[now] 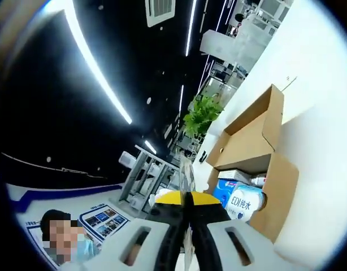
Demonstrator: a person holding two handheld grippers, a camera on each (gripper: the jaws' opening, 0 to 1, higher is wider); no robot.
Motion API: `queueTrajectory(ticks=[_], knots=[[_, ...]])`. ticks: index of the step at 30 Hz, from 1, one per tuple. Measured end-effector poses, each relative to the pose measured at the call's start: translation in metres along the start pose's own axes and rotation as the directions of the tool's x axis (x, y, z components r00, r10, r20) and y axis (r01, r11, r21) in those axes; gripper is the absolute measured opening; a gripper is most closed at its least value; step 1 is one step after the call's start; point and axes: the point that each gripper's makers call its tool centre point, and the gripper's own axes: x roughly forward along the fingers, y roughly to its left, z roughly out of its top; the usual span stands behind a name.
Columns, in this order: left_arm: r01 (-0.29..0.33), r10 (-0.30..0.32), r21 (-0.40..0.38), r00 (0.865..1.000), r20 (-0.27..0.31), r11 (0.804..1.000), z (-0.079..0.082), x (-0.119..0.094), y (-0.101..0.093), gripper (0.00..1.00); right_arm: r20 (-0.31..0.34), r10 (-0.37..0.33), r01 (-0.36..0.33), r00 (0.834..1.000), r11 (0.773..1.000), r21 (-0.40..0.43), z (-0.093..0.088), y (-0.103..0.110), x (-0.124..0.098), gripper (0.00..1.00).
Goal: Operate the shoe box by opening the lid, removing the specified soft item, and placing it in the target area until the item is outside and the box remains undamaged.
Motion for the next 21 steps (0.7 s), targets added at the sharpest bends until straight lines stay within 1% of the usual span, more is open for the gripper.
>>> queueTrajectory(ticks=[1, 4, 6, 8, 11, 12, 14, 15, 19, 20, 21], knots=[[0.0, 0.0, -0.001, 1.0, 0.001, 1.0, 0.0, 0.0, 0.0, 0.06, -0.003, 0.004, -0.004, 1.0, 1.0, 0.003, 0.002, -0.001, -0.001, 0.0], [0.001, -0.001, -0.004, 1.0, 0.002, 1.0, 0.0, 0.0, 0.0, 0.06, -0.011, 0.016, -0.016, 1.0, 1.0, 0.007, 0.002, 0.0, -0.003, 0.0], [0.001, -0.001, -0.002, 1.0, 0.002, 1.0, 0.0, 0.0, 0.0, 0.06, -0.008, 0.023, -0.023, 1.0, 1.0, 0.005, 0.001, 0.003, -0.005, 0.0], [0.0, 0.0, -0.003, 1.0, 0.002, 1.0, 0.0, 0.0, 0.0, 0.06, -0.008, 0.021, -0.021, 1.0, 1.0, 0.011, 0.005, 0.005, -0.009, 0.0], [-0.003, 0.003, -0.001, 1.0, 0.003, 1.0, 0.0, 0.0, 0.0, 0.06, -0.033, 0.0, 0.001, 0.999, 0.999, 0.033, 0.002, 0.005, -0.017, 0.0], [-0.004, 0.004, -0.001, 1.0, 0.004, 1.0, 0.001, 0.0, 0.0, 0.06, -0.055, 0.0, 0.002, 0.998, 0.999, 0.036, -0.001, 0.006, -0.019, 0.0], [-0.006, 0.006, -0.001, 1.0, 0.009, 1.0, 0.001, 0.0, 0.001, 0.06, -0.046, -0.003, 0.005, 0.999, 0.999, 0.032, -0.002, 0.005, -0.022, 0.0], [-0.006, 0.006, -0.003, 1.0, 0.011, 1.0, 0.001, -0.001, 0.001, 0.06, -0.025, -0.01, 0.01, 1.0, 0.999, 0.032, 0.002, 0.004, -0.025, 0.0], [-0.006, 0.006, -0.005, 1.0, 0.018, 1.0, 0.002, -0.001, 0.001, 0.07, -0.014, -0.009, 0.009, 1.0, 1.0, 0.028, 0.007, 0.005, -0.034, 0.0], [-0.006, 0.006, -0.004, 1.0, 0.017, 1.0, 0.002, -0.001, 0.001, 0.06, -0.013, -0.017, 0.017, 1.0, 1.0, 0.02, 0.008, 0.005, -0.035, 0.0], [-0.005, 0.005, -0.004, 1.0, 0.016, 1.0, 0.002, -0.001, 0.001, 0.06, 0.0, -0.027, 0.027, 1.0, 0.999, -0.016, 0.009, 0.011, -0.036, 0.0]])
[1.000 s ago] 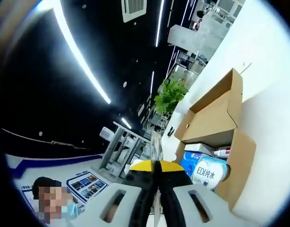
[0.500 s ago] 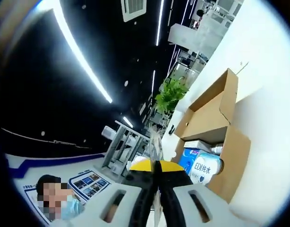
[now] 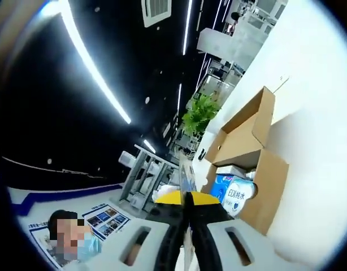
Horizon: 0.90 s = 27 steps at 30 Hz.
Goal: Operate the shoe box by opening the lid, removing the specified soft item, and placing it in the target area until the item is outside and the box remains undamaged.
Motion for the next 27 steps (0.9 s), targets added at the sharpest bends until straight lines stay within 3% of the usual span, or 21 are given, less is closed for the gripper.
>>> queueTrajectory(ticks=[3, 9, 13, 18, 22, 27], knots=[[0.003, -0.003, 0.0, 1.0, -0.001, 1.0, 0.0, 0.0, 0.0, 0.06, -0.011, 0.028, -0.029, 1.0, 0.999, -0.021, -0.001, 0.013, 0.0, 0.0], [0.001, -0.001, -0.001, 1.0, 0.0, 1.0, 0.0, 0.0, 0.0, 0.07, -0.008, -0.045, 0.044, 0.999, 0.995, -0.086, 0.002, 0.012, -0.007, 0.0], [0.0, 0.0, 0.0, 1.0, 0.0, 1.0, 0.001, 0.0, -0.001, 0.06, 0.009, -0.031, 0.032, 0.999, 0.994, -0.105, 0.005, 0.016, -0.013, 0.0], [0.003, -0.003, 0.006, 1.0, -0.002, 1.0, 0.0, 0.0, -0.001, 0.06, 0.002, -0.08, 0.08, 0.997, 0.99, -0.119, -0.001, 0.005, -0.013, 0.0], [0.002, -0.002, 0.005, 1.0, 0.001, 1.0, 0.0, 0.0, -0.001, 0.06, -0.003, -0.169, 0.166, 0.986, 0.973, -0.162, -0.004, -0.009, -0.016, 0.0], [0.001, -0.001, 0.003, 1.0, 0.002, 1.0, 0.0, 0.0, -0.001, 0.06, 0.006, -0.181, 0.179, 0.984, 0.972, -0.152, -0.003, -0.018, -0.019, 0.0]])
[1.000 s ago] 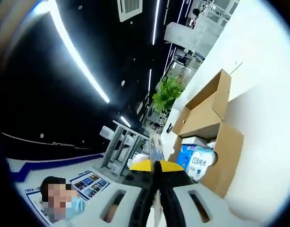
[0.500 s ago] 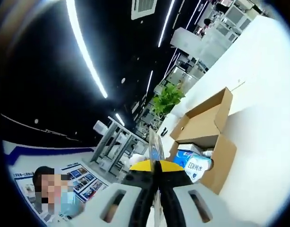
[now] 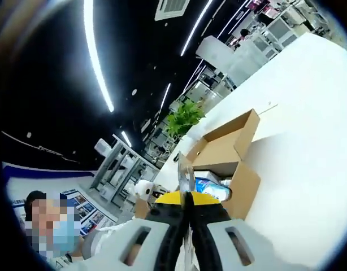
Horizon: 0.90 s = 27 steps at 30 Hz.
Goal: Operate the shoe box by opening the lid, removing the specified soft item, and placing it in the target area until the item is outside and the box remains undamaged.
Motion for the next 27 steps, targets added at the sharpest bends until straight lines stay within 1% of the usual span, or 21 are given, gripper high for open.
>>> queueTrajectory(ticks=[2, 5, 10, 11, 14, 15, 16, 19, 22, 24, 26, 27], knots=[[-0.002, 0.002, 0.002, 1.0, 0.002, 1.0, 0.0, 0.0, 0.0, 0.06, -0.007, 0.001, -0.001, 1.0, 1.0, 0.017, 0.001, -0.01, -0.002, 0.0], [-0.002, 0.002, -0.002, 1.0, 0.009, 1.0, 0.001, 0.0, 0.0, 0.07, -0.008, 0.008, -0.007, 1.0, 0.999, 0.04, 0.001, -0.017, -0.003, 0.0], [0.0, 0.0, -0.002, 1.0, 0.011, 1.0, 0.001, 0.0, 0.0, 0.06, -0.002, -0.024, 0.024, 1.0, 0.998, 0.055, 0.004, -0.029, -0.006, 0.0], [0.002, -0.002, -0.001, 1.0, 0.011, 1.0, 0.001, 0.0, 0.0, 0.06, -0.002, -0.027, 0.027, 1.0, 0.998, 0.057, 0.002, -0.029, -0.005, 0.0], [0.006, -0.006, -0.001, 1.0, 0.013, 1.0, 0.001, -0.001, 0.0, 0.06, 0.0, 0.013, -0.012, 1.0, 0.996, 0.09, -0.001, -0.029, -0.003, 0.0], [0.006, -0.006, -0.002, 1.0, 0.014, 1.0, 0.001, -0.001, 0.0, 0.06, 0.003, 0.016, -0.016, 1.0, 0.995, 0.097, -0.001, -0.03, -0.003, 0.0], [0.007, -0.007, -0.003, 1.0, 0.016, 1.0, 0.002, -0.001, 0.0, 0.06, 0.002, 0.013, -0.013, 1.0, 0.995, 0.099, -0.002, -0.033, -0.004, 0.0], [0.007, -0.006, -0.007, 1.0, 0.015, 1.0, 0.002, -0.001, 0.0, 0.06, 0.003, -0.026, 0.026, 1.0, 0.993, 0.115, -0.007, -0.044, -0.005, 0.0], [0.011, -0.011, -0.014, 1.0, 0.014, 1.0, 0.002, -0.001, 0.0, 0.06, 0.001, -0.031, 0.03, 1.0, 0.99, 0.141, -0.009, -0.054, -0.006, 0.0], [0.014, -0.014, -0.014, 1.0, 0.016, 1.0, 0.002, -0.001, 0.0, 0.06, -0.008, -0.047, 0.047, 0.999, 0.987, 0.155, -0.008, -0.065, -0.01, 0.0], [0.014, -0.014, -0.016, 1.0, 0.019, 1.0, 0.002, -0.001, 0.0, 0.06, -0.007, -0.058, 0.058, 0.998, 0.986, 0.157, -0.008, -0.07, -0.011, 0.0], [0.014, -0.014, -0.019, 1.0, 0.022, 1.0, 0.002, -0.001, 0.0, 0.06, 0.0, -0.05, 0.049, 0.999, 0.985, 0.166, -0.006, -0.072, -0.013, 0.0]])
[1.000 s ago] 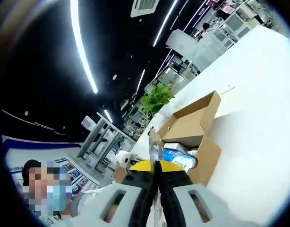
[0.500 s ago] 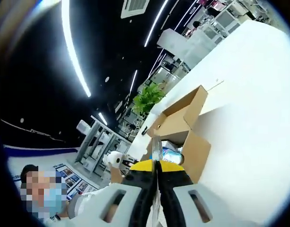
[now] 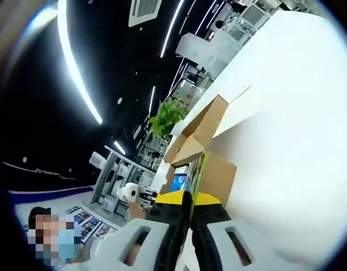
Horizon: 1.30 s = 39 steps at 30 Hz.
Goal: Operate the shoe box by opening the lid, removing the specified soft item, and placing it in the target area until the item is outside and the box remains undamaged.
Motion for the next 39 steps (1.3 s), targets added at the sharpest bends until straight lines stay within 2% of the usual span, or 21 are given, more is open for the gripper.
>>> queueTrajectory(ticks=[4, 8, 10, 14, 16, 17, 21, 26, 28, 30, 32, 35, 39], knots=[[0.0, 0.0, 0.001, 1.0, -0.002, 1.0, 0.0, 0.0, 0.0, 0.06, 0.015, 0.007, -0.008, 1.0, 1.0, 0.006, 0.004, 0.0, -0.006, 0.0], [0.001, -0.001, 0.001, 1.0, -0.004, 1.0, 0.0, -0.001, 0.0, 0.06, 0.051, 0.058, -0.058, 0.997, 0.998, 0.005, 0.01, 0.013, -0.015, 0.0], [0.001, -0.001, 0.001, 1.0, -0.004, 1.0, 0.0, -0.001, 0.0, 0.06, 0.064, 0.061, -0.062, 0.996, 0.998, 0.006, 0.013, 0.014, -0.02, 0.0], [-0.001, 0.001, 0.002, 1.0, -0.005, 1.0, 0.0, -0.001, 0.0, 0.06, 0.057, 0.011, -0.01, 0.998, 1.0, -0.015, 0.01, 0.008, -0.024, 0.0], [-0.001, 0.001, 0.003, 1.0, -0.006, 1.0, 0.0, 0.0, 0.0, 0.06, 0.039, -0.057, 0.059, 0.998, 0.998, -0.031, 0.004, -0.004, -0.023, 0.0], [-0.001, 0.001, 0.003, 1.0, -0.006, 1.0, 0.0, 0.0, -0.001, 0.06, 0.009, -0.099, 0.1, 0.995, 0.994, -0.034, -0.002, -0.013, -0.022, 0.0], [-0.002, 0.002, 0.003, 1.0, -0.006, 1.0, 0.0, 0.0, 0.0, 0.06, -0.011, -0.121, 0.12, 0.993, 0.992, -0.025, -0.011, -0.025, -0.012, 0.0], [-0.002, 0.002, 0.003, 1.0, -0.007, 1.0, 0.001, 0.0, 0.0, 0.06, -0.01, -0.12, 0.12, 0.993, 0.993, -0.009, -0.006, -0.034, -0.012, 0.0], [-0.001, 0.001, 0.003, 1.0, -0.009, 1.0, 0.001, 0.0, 0.0, 0.06, -0.023, -0.148, 0.148, 0.989, 0.989, -0.02, -0.006, -0.04, -0.013, 0.0], [-0.002, 0.002, 0.003, 1.0, -0.009, 1.0, 0.001, 0.0, 0.0, 0.06, -0.041, -0.188, 0.187, 0.981, 0.982, -0.042, -0.015, -0.045, -0.012, 0.0], [-0.002, 0.002, 0.006, 1.0, -0.01, 1.0, 0.001, 0.0, -0.001, 0.06, -0.04, -0.205, 0.203, 0.978, 0.978, -0.049, -0.017, -0.046, -0.012, 0.0], [-0.003, 0.003, 0.013, 1.0, -0.011, 1.0, 0.001, 0.0, -0.001, 0.06, -0.031, -0.194, 0.193, 0.98, 0.98, -0.04, -0.017, -0.047, -0.014, 0.0], [-0.003, 0.003, 0.004, 1.0, -0.01, 1.0, 0.001, 0.0, -0.001, 0.06, -0.019, -0.225, 0.224, 0.974, 0.973, -0.049, -0.02, -0.052, -0.013, 0.0]])
